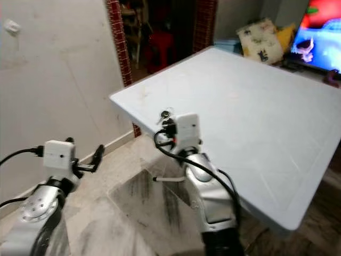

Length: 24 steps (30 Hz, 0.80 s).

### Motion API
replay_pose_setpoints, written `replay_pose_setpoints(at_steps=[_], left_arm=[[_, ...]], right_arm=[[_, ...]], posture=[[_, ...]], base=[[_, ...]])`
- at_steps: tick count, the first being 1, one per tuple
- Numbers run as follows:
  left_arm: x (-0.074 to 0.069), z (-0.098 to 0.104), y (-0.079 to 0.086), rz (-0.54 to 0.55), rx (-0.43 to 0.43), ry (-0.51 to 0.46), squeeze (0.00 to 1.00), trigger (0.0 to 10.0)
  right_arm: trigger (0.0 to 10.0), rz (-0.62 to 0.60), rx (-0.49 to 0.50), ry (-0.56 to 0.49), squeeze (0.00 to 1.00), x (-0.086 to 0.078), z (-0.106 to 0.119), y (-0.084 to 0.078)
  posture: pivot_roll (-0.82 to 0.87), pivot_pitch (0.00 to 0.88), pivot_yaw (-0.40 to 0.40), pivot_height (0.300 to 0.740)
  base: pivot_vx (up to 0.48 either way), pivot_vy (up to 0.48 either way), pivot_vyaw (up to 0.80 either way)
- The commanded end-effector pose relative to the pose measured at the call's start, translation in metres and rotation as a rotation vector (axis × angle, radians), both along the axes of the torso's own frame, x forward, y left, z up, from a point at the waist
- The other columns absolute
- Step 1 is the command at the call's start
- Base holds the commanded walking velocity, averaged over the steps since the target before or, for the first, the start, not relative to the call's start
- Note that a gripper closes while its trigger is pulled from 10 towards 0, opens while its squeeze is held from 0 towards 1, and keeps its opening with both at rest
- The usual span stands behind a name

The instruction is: Hang keys on a hook

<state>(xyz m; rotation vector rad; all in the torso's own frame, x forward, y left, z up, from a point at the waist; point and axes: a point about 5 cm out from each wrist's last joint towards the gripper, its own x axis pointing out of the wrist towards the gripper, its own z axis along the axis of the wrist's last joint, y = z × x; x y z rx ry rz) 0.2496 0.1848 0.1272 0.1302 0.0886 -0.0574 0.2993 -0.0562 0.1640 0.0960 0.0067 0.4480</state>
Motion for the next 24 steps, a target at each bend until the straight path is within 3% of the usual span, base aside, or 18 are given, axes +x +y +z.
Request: replay_pose_setpoints(at_steps=[1,10,14,24], left_arm=[[-0.0002,-0.0007,-0.0047,-0.018,-0.012,0.006,0.0,10.0],[-0.0014,-0.0013,-0.0052,-0.022,-0.022,0.0,0.0,10.0],[0.0006,-0.0003,-0.0034,-0.014,0.003,-0.011,0.0,10.0],[0.0018,0.0009,-0.0031,-0.037,0.024,-0.014,0.0,10.0]], right_arm=[[10.0,-0.015,-0.006,-0.025,0.0,0.003,0.006,-0.0058],[10.0,-0.011,-0.018,-0.025,0.0,0.0036,0.0039,-0.0052],[10.0,-0.006,-0.025,-0.031,0.0,0.0034,0.0042,-0.0036],[10.0,-0.001,-0.044,-0.045,0.0,0.0025,0.0038,-0.0018]], posture=[[0.15,0.002,0.04,0.74],[0.15,0.001,0.038,0.74],[0.15,0.001,0.039,0.74],[0.15,0.0,0.044,0.74]], base=[[0.0,0.476,0.0],[0.0,0.465,0.0],[0.0,0.0,0.0],[0.0,0.0,0.8]])
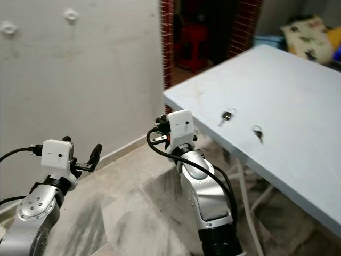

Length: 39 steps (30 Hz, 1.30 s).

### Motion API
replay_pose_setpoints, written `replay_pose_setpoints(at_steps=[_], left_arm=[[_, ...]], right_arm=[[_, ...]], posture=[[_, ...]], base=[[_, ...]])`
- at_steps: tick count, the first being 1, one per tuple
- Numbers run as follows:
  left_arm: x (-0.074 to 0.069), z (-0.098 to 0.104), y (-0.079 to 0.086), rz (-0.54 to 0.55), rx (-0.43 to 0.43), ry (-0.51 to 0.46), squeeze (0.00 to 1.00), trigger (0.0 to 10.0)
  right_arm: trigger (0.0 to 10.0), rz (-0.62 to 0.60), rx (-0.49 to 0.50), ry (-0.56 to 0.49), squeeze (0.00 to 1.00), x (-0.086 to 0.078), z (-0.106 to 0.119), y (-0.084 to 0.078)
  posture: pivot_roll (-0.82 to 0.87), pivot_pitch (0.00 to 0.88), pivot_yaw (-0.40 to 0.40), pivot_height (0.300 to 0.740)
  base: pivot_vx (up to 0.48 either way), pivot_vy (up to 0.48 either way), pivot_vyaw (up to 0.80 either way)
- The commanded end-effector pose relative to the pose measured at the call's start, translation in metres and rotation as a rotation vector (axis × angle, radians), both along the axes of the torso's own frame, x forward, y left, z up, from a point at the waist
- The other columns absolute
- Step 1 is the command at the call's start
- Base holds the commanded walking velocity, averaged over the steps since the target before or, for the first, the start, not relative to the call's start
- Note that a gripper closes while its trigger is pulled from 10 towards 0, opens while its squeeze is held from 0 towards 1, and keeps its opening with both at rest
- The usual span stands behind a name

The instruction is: Hang keys on a hook

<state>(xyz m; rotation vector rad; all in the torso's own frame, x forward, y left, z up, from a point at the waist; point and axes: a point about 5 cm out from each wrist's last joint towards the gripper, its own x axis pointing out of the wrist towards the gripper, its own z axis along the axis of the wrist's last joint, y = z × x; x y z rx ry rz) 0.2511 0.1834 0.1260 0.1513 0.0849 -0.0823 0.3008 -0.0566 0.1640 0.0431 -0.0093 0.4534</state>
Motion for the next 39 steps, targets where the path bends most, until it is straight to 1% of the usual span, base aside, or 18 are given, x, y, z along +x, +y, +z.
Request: replay_pose_setpoints(at_steps=[1,9,13,14,16,23,30,39], left_arm=[[0.0007,0.0025,-0.0015,-0.01,0.003,-0.011,0.0,10.0],[0.0012,0.0035,-0.0009,-0.017,-0.027,-0.015,0.0,10.0],[0.0012,0.004,-0.0009,-0.024,-0.024,-0.015,0.0,10.0],[0.0009,0.0042,-0.0022,-0.038,-0.046,-0.011,0.0,10.0],[0.0004,0.0047,-0.0037,-0.049,-0.057,-0.012,0.0,10.0],[-0.0008,0.0045,-0.0064,-0.064,-0.073,-0.016,0.0,10.0],[-0.0024,0.0039,-0.0079,-0.082,-0.089,-0.011,0.0,10.0],[-0.0031,0.0036,-0.0073,-0.08,-0.091,-0.008,0.0,10.0]], right_arm=[[10.0,-0.005,0.004,-0.017,0.0,0.001,0.0035,-0.0014],[10.0,-0.008,0.0,-0.023,0.0,0.0013,0.0032,-0.0013],[10.0,-0.008,0.0,-0.025,0.0,0.0013,0.0034,-0.0016],[10.0,-0.004,0.001,-0.027,0.0,0.0011,0.0034,-0.0014],[10.0,0.0,0.004,-0.029,0.0,0.0005,0.0035,-0.0013],[10.0,0.012,0.003,-0.038,0.0,-0.0006,0.0043,-0.0006],[10.0,0.007,0.003,-0.05,0.0,-0.0003,0.0053,-0.0015],[10.0,0.015,0.003,-0.057,0.0,0.0006,0.0064,0.0004]], posture=[[0.15,0.0,0.044,0.74],[0.15,0.007,0.05,0.74],[0.15,0.008,0.051,0.74],[0.15,0.009,0.051,0.74],[0.15,0.007,0.049,0.74],[0.15,0.007,0.045,0.74],[0.15,0.005,0.043,0.74],[0.15,0.001,0.038,0.74]], base=[[0.0,0.0,0.8],[0.0,0.0,0.8],[0.0,0.0,0.68],[0.0,0.0,0.0],[0.0,0.0,0.0],[0.0,0.0,0.0],[0.318,0.0,0.0],[0.368,0.0,0.0]])
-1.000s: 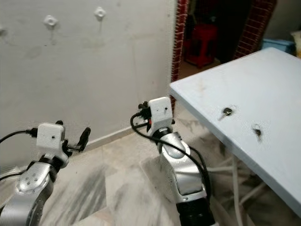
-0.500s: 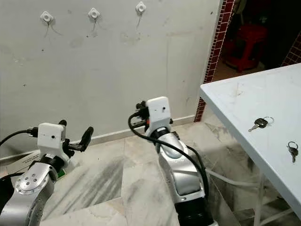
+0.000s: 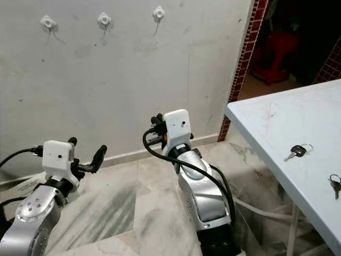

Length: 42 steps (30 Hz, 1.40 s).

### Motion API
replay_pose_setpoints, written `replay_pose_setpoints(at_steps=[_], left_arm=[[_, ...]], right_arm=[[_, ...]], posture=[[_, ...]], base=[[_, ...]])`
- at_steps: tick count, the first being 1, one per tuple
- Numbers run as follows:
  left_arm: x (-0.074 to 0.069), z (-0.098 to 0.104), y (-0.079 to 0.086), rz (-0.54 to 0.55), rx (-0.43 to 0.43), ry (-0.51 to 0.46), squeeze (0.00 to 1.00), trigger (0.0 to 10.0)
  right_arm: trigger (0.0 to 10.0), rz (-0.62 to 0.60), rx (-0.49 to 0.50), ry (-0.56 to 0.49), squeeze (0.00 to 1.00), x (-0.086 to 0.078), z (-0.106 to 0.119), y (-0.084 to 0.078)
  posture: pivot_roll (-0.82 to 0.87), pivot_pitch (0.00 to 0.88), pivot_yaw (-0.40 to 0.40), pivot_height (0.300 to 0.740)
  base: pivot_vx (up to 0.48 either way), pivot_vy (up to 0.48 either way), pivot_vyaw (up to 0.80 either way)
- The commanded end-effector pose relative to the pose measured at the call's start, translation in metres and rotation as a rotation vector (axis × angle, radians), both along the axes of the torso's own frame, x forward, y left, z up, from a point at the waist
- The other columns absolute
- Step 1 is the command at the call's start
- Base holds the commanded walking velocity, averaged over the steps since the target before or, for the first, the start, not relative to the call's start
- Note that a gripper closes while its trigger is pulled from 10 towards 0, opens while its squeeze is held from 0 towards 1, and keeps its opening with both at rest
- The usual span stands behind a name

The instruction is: Hang keys on a hook

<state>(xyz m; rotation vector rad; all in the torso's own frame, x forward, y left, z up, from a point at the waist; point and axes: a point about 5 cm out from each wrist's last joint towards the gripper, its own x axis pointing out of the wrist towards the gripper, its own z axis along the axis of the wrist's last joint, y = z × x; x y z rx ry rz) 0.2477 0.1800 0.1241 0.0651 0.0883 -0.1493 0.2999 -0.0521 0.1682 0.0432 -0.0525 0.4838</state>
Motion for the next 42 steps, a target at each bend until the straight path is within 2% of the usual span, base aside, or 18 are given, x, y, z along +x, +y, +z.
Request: replay_pose_setpoints(at_steps=[1,17,23,38,42], left_arm=[[0.0002,0.0055,-0.004,-0.016,-0.003,-0.02,0.0,10.0],[-0.001,0.0036,-0.006,-0.021,-0.007,-0.014,0.0,10.0],[-0.0011,0.0034,-0.0065,-0.018,-0.014,-0.014,0.0,10.0],[-0.0007,0.002,-0.0072,-0.011,0.003,-0.014,0.0,10.0],[-0.0008,0.0023,-0.0077,-0.009,0.002,-0.018,0.0,10.0]], right_arm=[[10.0,-0.014,-0.006,-0.015,0.0,0.0015,0.0022,-0.0039],[10.0,-0.003,-0.014,-0.017,0.0,-0.0008,0.0006,-0.0031],[10.0,0.021,-0.02,-0.015,0.0,-0.0058,-0.0019,0.0016],[10.0,0.014,-0.021,-0.015,0.0,-0.0065,-0.002,0.0018],[10.0,0.014,-0.021,-0.017,0.0,-0.0066,-0.0019,0.0019]], posture=[[0.15,0.001,0.038,0.74],[0.15,0.007,0.033,0.74],[0.15,0.008,0.032,0.74],[0.14,0.011,0.033,0.74],[0.14,0.011,0.033,0.74]], base=[[0.368,0.0,0.0],[0.393,0.0,0.0],[0.375,0.287,0.0],[0.295,0.378,0.0],[0.308,0.0,0.0]])
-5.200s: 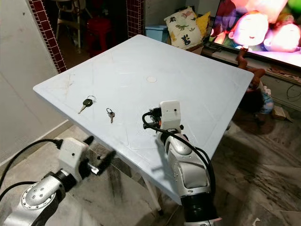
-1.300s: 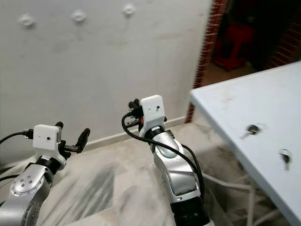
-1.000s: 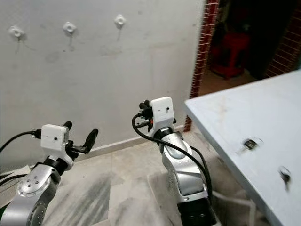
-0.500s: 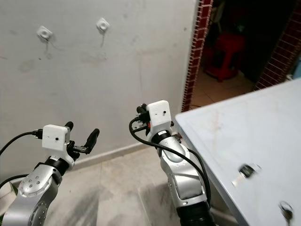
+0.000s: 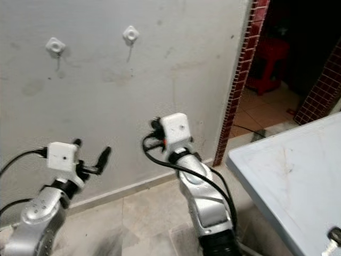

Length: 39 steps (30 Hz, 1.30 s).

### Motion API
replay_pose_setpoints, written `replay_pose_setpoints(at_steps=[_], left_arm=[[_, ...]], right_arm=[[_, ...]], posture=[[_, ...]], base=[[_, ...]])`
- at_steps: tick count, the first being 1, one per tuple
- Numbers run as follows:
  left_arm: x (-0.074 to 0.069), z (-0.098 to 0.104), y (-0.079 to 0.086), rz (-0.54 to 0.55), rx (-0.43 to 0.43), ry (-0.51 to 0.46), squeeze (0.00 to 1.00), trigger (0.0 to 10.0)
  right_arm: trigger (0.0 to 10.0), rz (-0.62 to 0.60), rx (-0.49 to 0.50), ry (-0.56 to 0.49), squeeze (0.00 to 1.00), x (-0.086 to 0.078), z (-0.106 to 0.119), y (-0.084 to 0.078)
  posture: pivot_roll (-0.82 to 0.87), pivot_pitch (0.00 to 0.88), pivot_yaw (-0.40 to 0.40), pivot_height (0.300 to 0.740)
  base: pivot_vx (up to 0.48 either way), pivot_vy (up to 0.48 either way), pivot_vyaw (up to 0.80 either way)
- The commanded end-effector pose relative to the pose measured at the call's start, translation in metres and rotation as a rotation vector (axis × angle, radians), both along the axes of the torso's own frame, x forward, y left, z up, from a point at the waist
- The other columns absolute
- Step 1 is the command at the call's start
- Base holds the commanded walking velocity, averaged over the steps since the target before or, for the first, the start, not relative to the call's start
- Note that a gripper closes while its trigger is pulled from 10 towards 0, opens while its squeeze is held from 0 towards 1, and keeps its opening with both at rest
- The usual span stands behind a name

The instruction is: Hang keys on a hook

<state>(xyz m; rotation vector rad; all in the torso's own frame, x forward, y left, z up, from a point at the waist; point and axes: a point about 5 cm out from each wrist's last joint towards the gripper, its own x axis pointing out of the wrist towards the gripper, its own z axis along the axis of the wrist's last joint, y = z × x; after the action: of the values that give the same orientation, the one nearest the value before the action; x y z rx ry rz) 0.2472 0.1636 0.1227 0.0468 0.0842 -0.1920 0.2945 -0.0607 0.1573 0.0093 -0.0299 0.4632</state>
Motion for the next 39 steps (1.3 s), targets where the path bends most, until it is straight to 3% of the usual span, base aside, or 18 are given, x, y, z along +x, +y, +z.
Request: replay_pose_setpoints(at_steps=[1,8,24,39], left_arm=[[-0.0001,0.0041,0.0094,0.041,0.029,-0.022,0.0,10.0],[0.0008,0.0054,0.0098,0.044,0.031,-0.033,0.0,10.0],[0.002,0.0047,0.0085,0.042,0.023,-0.027,0.0,10.0],[0.0045,0.0067,0.0168,0.113,0.025,-0.045,0.0,10.0]], right_arm=[[10.0,0.034,0.016,-0.031,0.0,-0.0011,0.0091,0.0106],[10.0,0.033,0.013,-0.033,0.0,-0.0005,0.0092,0.0108],[10.0,0.03,0.01,-0.031,0.0,0.0003,0.009,0.0097],[10.0,0.04,0.014,-0.033,0.0,0.0004,0.0093,0.0104]], posture=[[0.15,0.009,0.032,0.74],[0.15,0.008,0.032,0.74],[0.14,0.008,0.032,0.74],[0.15,0.001,0.031,0.74]], base=[[0.0,0.0,0.0],[0.0,0.0,0.0],[0.0,-0.317,0.0],[0.0,0.0,0.0]])
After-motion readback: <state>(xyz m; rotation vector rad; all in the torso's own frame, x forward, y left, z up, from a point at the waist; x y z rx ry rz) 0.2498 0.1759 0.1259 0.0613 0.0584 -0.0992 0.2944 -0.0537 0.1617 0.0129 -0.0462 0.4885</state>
